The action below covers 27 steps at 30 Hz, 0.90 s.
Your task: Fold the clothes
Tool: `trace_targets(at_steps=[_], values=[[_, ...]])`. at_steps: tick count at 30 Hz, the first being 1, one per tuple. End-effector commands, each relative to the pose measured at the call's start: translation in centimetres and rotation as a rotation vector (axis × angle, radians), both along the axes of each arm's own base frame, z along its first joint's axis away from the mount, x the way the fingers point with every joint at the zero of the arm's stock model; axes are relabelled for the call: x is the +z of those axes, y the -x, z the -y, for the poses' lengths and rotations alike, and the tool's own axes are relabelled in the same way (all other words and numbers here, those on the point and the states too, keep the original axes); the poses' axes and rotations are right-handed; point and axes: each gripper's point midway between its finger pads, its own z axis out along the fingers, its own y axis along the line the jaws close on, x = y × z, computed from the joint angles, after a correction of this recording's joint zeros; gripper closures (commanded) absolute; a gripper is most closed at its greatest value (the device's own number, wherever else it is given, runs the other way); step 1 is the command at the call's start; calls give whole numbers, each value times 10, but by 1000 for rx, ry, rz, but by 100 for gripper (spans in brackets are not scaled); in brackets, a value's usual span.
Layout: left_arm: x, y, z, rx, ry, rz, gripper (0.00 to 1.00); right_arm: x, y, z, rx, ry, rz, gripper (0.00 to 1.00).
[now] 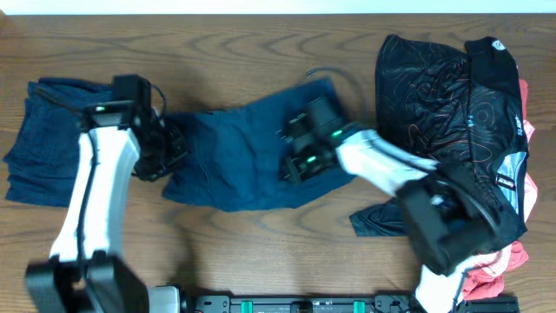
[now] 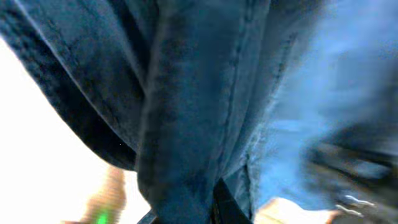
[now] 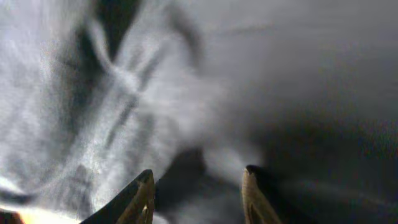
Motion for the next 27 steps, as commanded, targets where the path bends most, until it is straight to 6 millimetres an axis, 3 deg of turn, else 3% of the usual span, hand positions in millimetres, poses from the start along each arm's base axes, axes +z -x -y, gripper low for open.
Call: trace_targets(at_steps=[1,4,7,9,11,14,19,22,27], values=[[38,-4,12,-27,64,115,94,-21,31,-40,69,-49,-58,57],[60,-5,27,-54,145,201,94,-22,49,-86,156,-178,-31,58],[68,-3,31,-61,167,226,94,-10,52,-112,159,-250,10,54],[67,-1,33,-66,168,217,94,0,46,-118,157,-271,44,52],[66,0,37,-78,170,212,94,9,28,-111,109,-246,79,48],[66,0,47,-100,177,207,94,29,-10,-79,-7,-185,127,41],[69,-4,71,-177,186,239,94,61,-65,14,-214,-44,186,40],[71,-9,90,-209,202,263,94,59,-76,69,-295,71,174,40],[69,-18,132,-282,238,289,94,38,-76,153,-436,297,93,40]])
